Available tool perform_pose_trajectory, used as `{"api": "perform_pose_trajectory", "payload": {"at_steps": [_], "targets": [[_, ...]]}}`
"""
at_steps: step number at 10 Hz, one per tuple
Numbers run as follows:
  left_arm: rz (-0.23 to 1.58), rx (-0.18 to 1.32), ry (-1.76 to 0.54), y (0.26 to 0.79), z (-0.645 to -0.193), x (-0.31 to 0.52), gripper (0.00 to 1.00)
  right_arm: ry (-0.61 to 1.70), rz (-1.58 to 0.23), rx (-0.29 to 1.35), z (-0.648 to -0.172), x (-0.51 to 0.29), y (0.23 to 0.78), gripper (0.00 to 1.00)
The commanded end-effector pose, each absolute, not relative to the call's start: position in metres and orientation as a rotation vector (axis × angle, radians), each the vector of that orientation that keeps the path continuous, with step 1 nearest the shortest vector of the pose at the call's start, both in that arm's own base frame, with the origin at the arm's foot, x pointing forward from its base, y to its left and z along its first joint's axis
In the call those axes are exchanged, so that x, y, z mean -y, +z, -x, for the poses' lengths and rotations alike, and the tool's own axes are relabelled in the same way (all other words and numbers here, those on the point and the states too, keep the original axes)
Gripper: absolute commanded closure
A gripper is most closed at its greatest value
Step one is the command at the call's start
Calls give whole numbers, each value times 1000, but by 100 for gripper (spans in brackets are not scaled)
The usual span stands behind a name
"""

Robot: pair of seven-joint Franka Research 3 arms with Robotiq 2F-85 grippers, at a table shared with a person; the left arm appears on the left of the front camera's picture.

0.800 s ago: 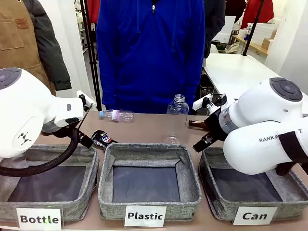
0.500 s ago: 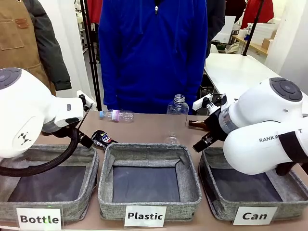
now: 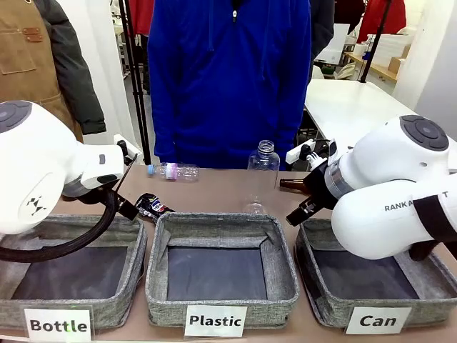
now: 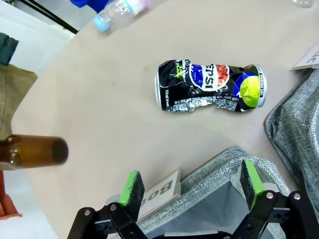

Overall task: Sort the can waste into the basket.
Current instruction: Pick up the can waste from the table and place it in the right Fabric basket.

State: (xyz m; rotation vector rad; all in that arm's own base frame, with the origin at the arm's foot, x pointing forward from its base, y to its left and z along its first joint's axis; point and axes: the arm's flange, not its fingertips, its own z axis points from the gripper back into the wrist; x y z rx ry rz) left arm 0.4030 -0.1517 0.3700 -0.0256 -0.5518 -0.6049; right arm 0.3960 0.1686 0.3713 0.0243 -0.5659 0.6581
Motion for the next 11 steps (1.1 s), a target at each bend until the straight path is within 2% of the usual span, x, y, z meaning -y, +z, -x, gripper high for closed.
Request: {"api": "perform_pose_trajectory", "payload": {"at_steps": [1,11], "targets": [[26,552,-605,370,-403,152,0,658,-25,566,-396,-169,371,0],[26,552,-605,370,-403,152,0,658,-24,566,-396,-169,371,0]]}}
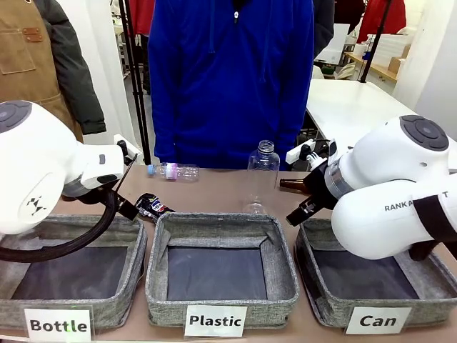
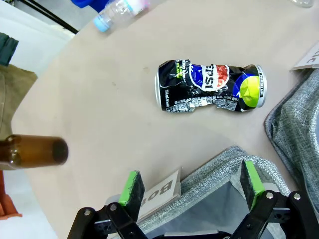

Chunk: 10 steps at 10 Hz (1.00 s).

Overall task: Sort the can waste into the basket.
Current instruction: Pick up the can waste from the table and place it in the right Fabric basket.

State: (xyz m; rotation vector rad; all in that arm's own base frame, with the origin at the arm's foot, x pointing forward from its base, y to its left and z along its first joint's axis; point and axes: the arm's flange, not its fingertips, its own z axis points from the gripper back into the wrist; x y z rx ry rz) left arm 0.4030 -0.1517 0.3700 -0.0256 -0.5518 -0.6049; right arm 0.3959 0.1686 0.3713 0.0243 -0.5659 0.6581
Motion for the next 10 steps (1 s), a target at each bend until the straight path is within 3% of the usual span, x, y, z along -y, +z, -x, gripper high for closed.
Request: {"api": "perform_pose_trajectory", "payload": {"at_steps": [1,3,6,8,9,10], "targets": [[42,517,-606,382,-397,150,0,641,-59,531,-394,-162,386,0],[85,441,-572,428,-366,141,0,575,-123,472,-383,-146,435,0],[427,391,-557,494,-315,90,0,431,-370,361,-352,-119,506,0],[637,362,-585,507,-311,22,0,448,-744,289,-342,-68,524,0],[745,349,-604,504,-316,-8,0,392,-807,287,-343,-48,521,0],[949,347,-574,495,-321,-58,0,362,-982,253,-345,-9,508,0]]}}
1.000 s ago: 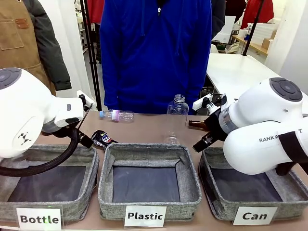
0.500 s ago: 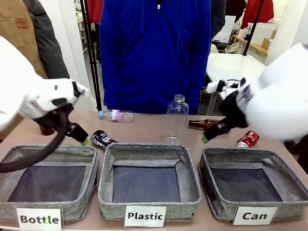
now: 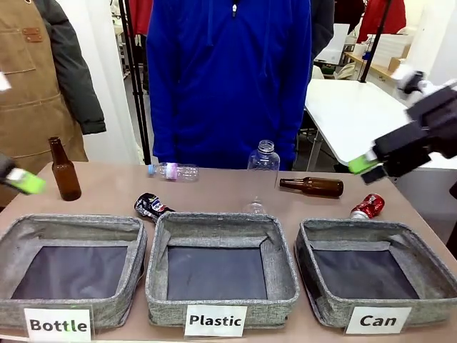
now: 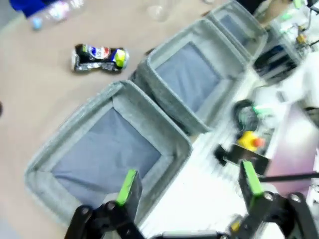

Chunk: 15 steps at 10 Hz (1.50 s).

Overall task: Sort the can waste into the basket.
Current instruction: Pick up the can waste from the table and place it in the right Fabric basket.

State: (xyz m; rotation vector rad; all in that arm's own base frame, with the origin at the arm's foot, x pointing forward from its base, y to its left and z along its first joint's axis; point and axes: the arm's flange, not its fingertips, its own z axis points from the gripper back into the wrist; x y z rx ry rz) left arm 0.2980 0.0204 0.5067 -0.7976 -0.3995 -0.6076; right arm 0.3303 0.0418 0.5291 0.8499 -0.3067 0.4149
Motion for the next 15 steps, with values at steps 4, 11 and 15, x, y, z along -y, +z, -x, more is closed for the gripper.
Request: {"api": "perform_pose_trajectory", "payload": {"at_steps": [4,11,15], "targets": [[1406,527,-244,428,-312,-140,0,125,-1303,222,-357,72,431,0],[1436,528,-124,409,-310,-147,0,34,-1322,201,-349,86,401,0],[1436,528,-124,409,-310,-147,0,34,-1322,201,-349,86,401,0]]}}
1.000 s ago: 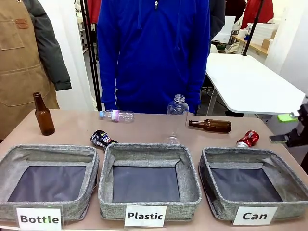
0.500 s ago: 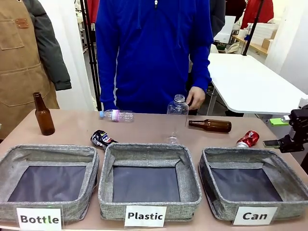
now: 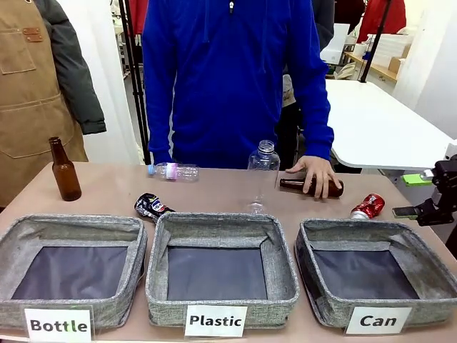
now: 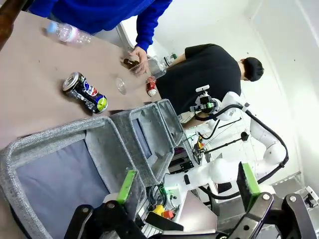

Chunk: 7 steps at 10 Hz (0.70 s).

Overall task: Sort the can waste into the basket.
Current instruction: Pick up the can waste from the table and place it in the right Fabric basket.

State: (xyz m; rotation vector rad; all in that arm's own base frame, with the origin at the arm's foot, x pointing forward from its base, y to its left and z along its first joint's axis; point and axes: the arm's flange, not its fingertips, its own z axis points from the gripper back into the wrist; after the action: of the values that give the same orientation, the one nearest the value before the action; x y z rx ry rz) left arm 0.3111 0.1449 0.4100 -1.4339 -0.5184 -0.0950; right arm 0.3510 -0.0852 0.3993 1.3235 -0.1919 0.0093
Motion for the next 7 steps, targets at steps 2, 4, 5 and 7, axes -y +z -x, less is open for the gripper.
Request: {"api": "perform_pose_trajectory", "payload": {"at_steps": [2,4,5,7], "targets": [[1436,528,-124,409,-310,-147,0,89,-1173,212,-354,59,418,0],[1436,528,-124,409,-310,-147,0,136,-787,223,-370,9,464,0],[1436,528,-124,409,-310,-147,0,132,-546,256,-379,-7,482,0],[1436,528,-124,409,-310,-147,0,36,-149,285,-388,-8,499,0]]}}
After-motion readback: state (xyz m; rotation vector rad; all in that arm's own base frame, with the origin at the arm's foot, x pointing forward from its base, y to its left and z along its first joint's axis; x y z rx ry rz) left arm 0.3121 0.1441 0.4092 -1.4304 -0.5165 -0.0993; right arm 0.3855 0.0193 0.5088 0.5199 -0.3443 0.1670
